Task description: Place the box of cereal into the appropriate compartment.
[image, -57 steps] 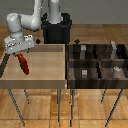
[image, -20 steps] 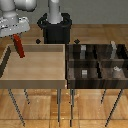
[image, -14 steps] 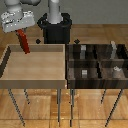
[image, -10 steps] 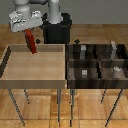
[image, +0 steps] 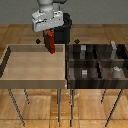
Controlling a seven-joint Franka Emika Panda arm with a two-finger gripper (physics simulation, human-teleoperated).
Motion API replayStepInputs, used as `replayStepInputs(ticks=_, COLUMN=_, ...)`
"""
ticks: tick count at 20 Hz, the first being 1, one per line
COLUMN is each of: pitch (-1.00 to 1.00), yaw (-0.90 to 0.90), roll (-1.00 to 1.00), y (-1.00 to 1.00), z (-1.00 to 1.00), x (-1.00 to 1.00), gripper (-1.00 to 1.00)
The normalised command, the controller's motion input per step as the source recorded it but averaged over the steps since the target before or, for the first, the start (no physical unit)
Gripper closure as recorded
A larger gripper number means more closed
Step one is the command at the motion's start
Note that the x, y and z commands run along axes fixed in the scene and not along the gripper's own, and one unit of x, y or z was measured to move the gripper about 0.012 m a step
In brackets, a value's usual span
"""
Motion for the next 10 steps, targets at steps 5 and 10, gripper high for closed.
replayStepInputs(ticks=5, pitch=0.0, yaw=0.0, roll=0.0, y=1.0, z=0.0, x=0.0, gripper=1.0)
replayStepInputs(ticks=10, pitch=0.0, yaw=0.0, roll=0.0, y=1.0, z=0.0, x=0.0, gripper=1.0)
